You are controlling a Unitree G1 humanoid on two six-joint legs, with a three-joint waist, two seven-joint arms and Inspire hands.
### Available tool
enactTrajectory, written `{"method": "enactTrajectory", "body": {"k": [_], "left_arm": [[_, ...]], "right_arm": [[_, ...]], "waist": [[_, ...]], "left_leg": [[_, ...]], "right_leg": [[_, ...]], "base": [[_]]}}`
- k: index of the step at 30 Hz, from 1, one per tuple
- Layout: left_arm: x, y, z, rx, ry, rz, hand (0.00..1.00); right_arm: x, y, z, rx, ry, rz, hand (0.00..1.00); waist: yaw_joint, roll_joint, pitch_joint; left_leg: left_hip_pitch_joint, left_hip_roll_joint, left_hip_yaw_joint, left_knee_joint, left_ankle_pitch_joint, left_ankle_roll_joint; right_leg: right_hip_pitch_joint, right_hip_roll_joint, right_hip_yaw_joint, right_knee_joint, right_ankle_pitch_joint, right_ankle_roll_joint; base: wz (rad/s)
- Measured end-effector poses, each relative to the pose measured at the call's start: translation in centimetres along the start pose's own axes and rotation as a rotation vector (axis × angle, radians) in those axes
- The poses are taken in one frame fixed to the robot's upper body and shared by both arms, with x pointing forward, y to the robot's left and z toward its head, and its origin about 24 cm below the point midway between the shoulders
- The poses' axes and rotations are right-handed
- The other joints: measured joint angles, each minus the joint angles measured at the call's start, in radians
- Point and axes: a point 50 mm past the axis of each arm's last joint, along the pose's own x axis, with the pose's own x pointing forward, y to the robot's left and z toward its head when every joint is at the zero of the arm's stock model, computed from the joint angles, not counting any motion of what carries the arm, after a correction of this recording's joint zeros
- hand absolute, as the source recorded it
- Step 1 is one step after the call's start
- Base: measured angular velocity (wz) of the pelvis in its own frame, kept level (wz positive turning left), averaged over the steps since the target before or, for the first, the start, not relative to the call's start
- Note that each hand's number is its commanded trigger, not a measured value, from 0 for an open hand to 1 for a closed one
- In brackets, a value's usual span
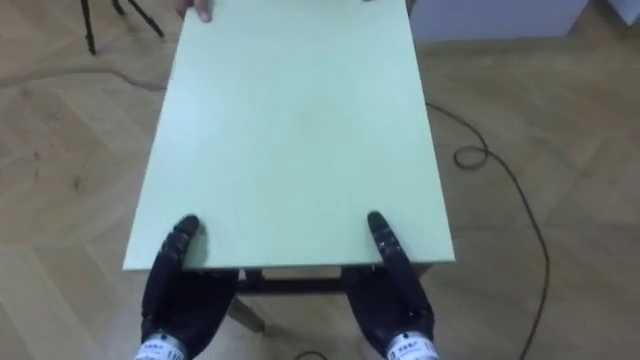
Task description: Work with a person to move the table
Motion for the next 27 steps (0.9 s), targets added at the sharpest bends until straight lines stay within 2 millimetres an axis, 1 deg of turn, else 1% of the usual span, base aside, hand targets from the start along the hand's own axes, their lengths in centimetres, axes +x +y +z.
{"method": "enactTrajectory", "body": {"k": [1, 2, 3, 4, 5, 6, 7, 8, 9, 10, 11, 12, 13, 14, 15, 16, 17, 18, 19, 20, 21, 22, 23, 24, 25, 26, 27], "left_arm": [[0.0, -0.2, 0.1, 0.002, -0.003, -0.006, 1.0], [0.0, -0.3, 0.3, 0.005, -0.008, -0.009, 1.0], [0.1, -0.3, 0.4, 0.007, -0.011, -0.01, 1.0], [0.1, -0.4, 0.5, 0.012, -0.011, -0.012, 1.0], [0.2, -0.5, 0.7, 0.015, -0.015, -0.017, 1.0], [0.3, -0.6, 0.7, 0.017, -0.014, -0.021, 1.0], [0.4, -0.8, 0.7, 0.019, -0.013, -0.029, 1.0], [0.5, -0.9, 0.9, 0.025, -0.018, -0.033, 1.0], [0.5, -0.9, 0.9, 0.028, -0.018, -0.033, 1.0], [0.5, -0.8, 1.0, 0.035, -0.018, -0.029, 1.0], [0.4, -0.6, 1.2, 0.051, -0.02, -0.021, 1.0], [0.3, -0.6, 1.3, 0.055, -0.021, -0.018, 1.0], [0.2, -0.4, 1.4, 0.062, -0.024, -0.012, 1.0], [0.2, -0.4, 1.5, 0.068, -0.021, -0.008, 1.0], [0.2, -0.4, 1.4, 0.069, -0.019, -0.006, 1.0], [0.1, -0.3, 1.4, 0.073, -0.022, -0.002, 1.0], [0.1, -0.3, 1.2, 0.074, -0.022, -0.003, 1.0], [0.1, -0.2, 1.1, 0.072, -0.023, -0.001, 1.0], [0.0, -0.1, 0.9, 0.066, -0.02, 0.004, 1.0], [0.0, 0.0, 0.6, 0.052, -0.014, 0.011, 1.0], [-0.1, 0.0, 0.5, 0.044, -0.01, 0.015, 1.0], [-0.1, 0.2, 0.3, 0.037, -0.005, 0.02, 1.0], [0.0, 0.2, 0.1, 0.029, -0.003, 0.021, 1.0], [0.0, 0.1, -0.1, 0.022, -0.002, 0.019, 1.0], [0.0, 0.1, -0.2, 0.018, -0.001, 0.019, 1.0], [0.0, 0.1, -0.2, 0.016, -0.003, 0.017, 1.0], [0.1, 0.0, -0.2, 0.016, -0.003, 0.014, 1.0]], "right_arm": [[0.1, 0.2, -0.1, 0.004, 0.001, 0.008, 1.0], [0.1, 0.2, -0.2, 0.006, 0.003, 0.008, 1.0], [0.1, 0.2, -0.3, 0.006, 0.004, 0.007, 1.0], [0.1, 0.3, -0.4, 0.008, 0.004, 0.009, 1.0], [0.2, 0.4, -0.4, 0.008, 0.003, 0.014, 1.0], [0.3, 0.4, -0.4, 0.008, 0.002, 0.017, 1.0], [0.4, 0.5, -0.4, 0.008, 0.0, 0.022, 1.0], [0.6, 0.6, -0.5, 0.013, 0.0, 0.023, 1.0], [0.7, 0.5, -0.6, 0.016, 0.001, 0.022, 1.0], [0.8, 0.4, -0.8, 0.021, 0.006, 0.016, 1.0], [0.9, 0.2, -1.0, 0.027, 0.008, 0.007, 1.0], [0.9, 0.1, -1.0, 0.028, 0.01, 0.002, 1.0], [0.9, -0.1, -1.2, 0.033, 0.02, -0.007, 1.0], [0.9, -0.2, -1.2, 0.037, 0.022, -0.011, 1.0], [0.8, -0.2, -1.2, 0.037, 0.02, -0.013, 1.0], [0.6, -0.4, -1.1, 0.037, 0.013, -0.019, 1.0], [0.5, -0.5, -1.0, 0.038, 0.003, -0.019, 1.0], [0.5, -0.5, -1.0, 0.038, 0.0, -0.02, 1.0], [0.4, -0.6, -0.9, 0.039, -0.003, -0.025, 1.0], [0.3, -0.7, -0.7, 0.032, -0.004, -0.027, 1.0], [0.3, -0.7, -0.6, 0.027, -0.005, -0.028, 1.0], [0.2, -0.7, -0.3, 0.013, -0.007, -0.029, 1.0], [0.2, -0.7, -0.1, 0.004, -0.01, -0.028, 1.0], [0.2, -0.7, -0.1, 0.002, -0.013, -0.027, 1.0], [0.2, -0.7, 0.0, 0.0, -0.015, -0.026, 1.0], [0.2, -0.6, 0.1, -0.003, -0.02, -0.024, 1.0], [0.2, -0.5, 0.1, -0.004, -0.024, -0.022, 1.0]], "waist": [[0.004, -0.009, 0.0008], [0.006, -0.018, 0.0023], [0.01, -0.024, 0.0045], [0.017, -0.03, 0.0039], [0.027, -0.031, 0.004], [0.029, -0.031, 0.004], [0.034, -0.033, 0.0054], [0.039, -0.034, 0.0064], [0.041, -0.036, 0.0074], [0.043, -0.035, 0.0089], [0.045, -0.036, 0.0089], [0.046, -0.035, 0.0094], [0.048, -0.032, 0.0091], [0.055, -0.026, 0.011], [0.058, -0.022, 0.0128], [0.062, -0.01, 0.0113], [0.063, -0.003, 0.0147], [0.062, -0.003, 0.0178], [0.067, 0.002, 0.0199], [0.064, 0.019, 0.0222], [0.064, 0.029, 0.0228], [0.064, 0.049, 0.0229], [0.065, 0.07, 0.0248], [0.061, 0.078, 0.0274], [0.049, 0.09, 0.0271], [0.037, 0.107, 0.0259], [0.028, 0.111, 0.0249]], "left_leg": [[-0.022, 0.002, 0.015, 0.019, 0.001, 0.002], [-0.04, 0.006, 0.034, 0.036, 0.003, 0.005], [-0.045, 0.009, 0.044, 0.042, 0.003, 0.005], [-0.064, 0.019, 0.054, 0.053, 0.004, 0.006], [-0.086, 0.032, 0.059, 0.062, 0.016, 0.002], [-0.097, 0.039, 0.06, 0.062, 0.024, 0.002], [-0.116, 0.052, 0.062, 0.057, 0.044, -0.004], [-0.131, 0.071, 0.065, 0.047, 0.068, -0.011], [-0.136, 0.079, 0.066, 0.043, 0.079, -0.015], [-0.142, 0.1, 0.062, 0.028, 0.105, -0.027], [-0.135, 0.115, 0.057, -0.011, 0.145, -0.038], [-0.131, 0.12, 0.051, -0.031, 0.165, -0.044], [-0.118, 0.135, 0.039, -0.079, 0.213, -0.057], [-0.103, 0.146, 0.029, -0.139, 0.268, -0.071], [-0.093, 0.152, 0.021, -0.171, 0.297, -0.08], [-0.072, 0.161, 0.009, -0.254, 0.362, -0.108], [-0.068, 0.171, 0.011, -0.253, 0.373, -0.118], [-0.074, 0.171, 0.015, -0.204, 0.347, -0.102], [-0.078, 0.176, 0.038, -0.079, 0.256, -0.088], [-0.077, 0.189, 0.042, 0.058, 0.159, -0.072], [-0.074, 0.191, 0.037, 0.11, 0.125, -0.071], [-0.055, 0.196, 0.032, 0.191, 0.062, -0.07], [-0.022, 0.206, 0.03, 0.255, 0.006, -0.07], [0.001, 0.209, 0.028, 0.281, -0.02, -0.076], [0.051, 0.219, 0.027, 0.325, -0.064, -0.08], [0.105, 0.223, 0.024, 0.347, -0.093, -0.092], [0.133, 0.222, 0.019, 0.348, -0.103, -0.098]], "right_leg": [[0.0, -0.004, 0.003, -0.02, -0.035, 0.005], [0.009, -0.004, 0.005, -0.028, -0.06, 0.003], [0.017, -0.003, 0.006, -0.038, -0.075, 0.005], [0.024, 0.003, 0.007, -0.062, -0.1, 0.003], [0.027, 0.011, -0.005, -0.102, -0.117, 0.002], [0.028, 0.018, -0.01, -0.123, -0.125, 0.002], [0.024, 0.029, -0.028, -0.152, -0.131, -0.004], [0.015, 0.046, -0.047, -0.175, -0.131, -0.007], [0.013, 0.057, -0.049, -0.187, -0.129, -0.009], [0.005, 0.084, -0.051, -0.205, -0.116, -0.028], [-0.003, 0.113, -0.052, -0.227, -0.09, -0.051], [-0.002, 0.127, -0.053, -0.242, -0.076, -0.062], [-0.007, 0.152, -0.07, -0.268, -0.048, -0.087], [-0.014, 0.177, -0.075, -0.287, -0.024, -0.111], [-0.016, 0.189, -0.078, -0.298, -0.01, -0.12], [-0.023, 0.208, -0.094, -0.318, 0.014, -0.14], [-0.037, 0.206, -0.113, -0.328, 0.032, -0.158], [-0.039, 0.205, -0.115, -0.329, 0.039, -0.166], [-0.042, 0.201, -0.123, -0.33, 0.048, -0.18], [-0.046, 0.2, -0.133, -0.33, 0.061, -0.188], [-0.05, 0.2, -0.137, -0.328, 0.067, -0.19], [-0.062, 0.2, -0.142, -0.327, 0.085, -0.192], [-0.074, 0.2, -0.149, -0.324, 0.098, -0.19], [-0.077, 0.2, -0.152, -0.32, 0.101, -0.191], [-0.092, 0.198, -0.16, -0.305, 0.103, -0.193], [-0.11, 0.195, -0.177, -0.29, 0.106, -0.193], [-0.124, 0.193, -0.182, -0.281, 0.107, -0.192]], "base": [[-0.14], [-0.12], [-0.13], [-0.2], [-0.18], [-0.12], [-0.05], [-0.07], [-0.1], [-0.14], [-0.13], [-0.05], [0.0], [0.0], [0.0], [0.0], [0.0], [0.0], [0.0], [-0.05], [-0.1], [-0.11], [-0.1], [0.0], [0.22], [0.28], [0.28]]}}
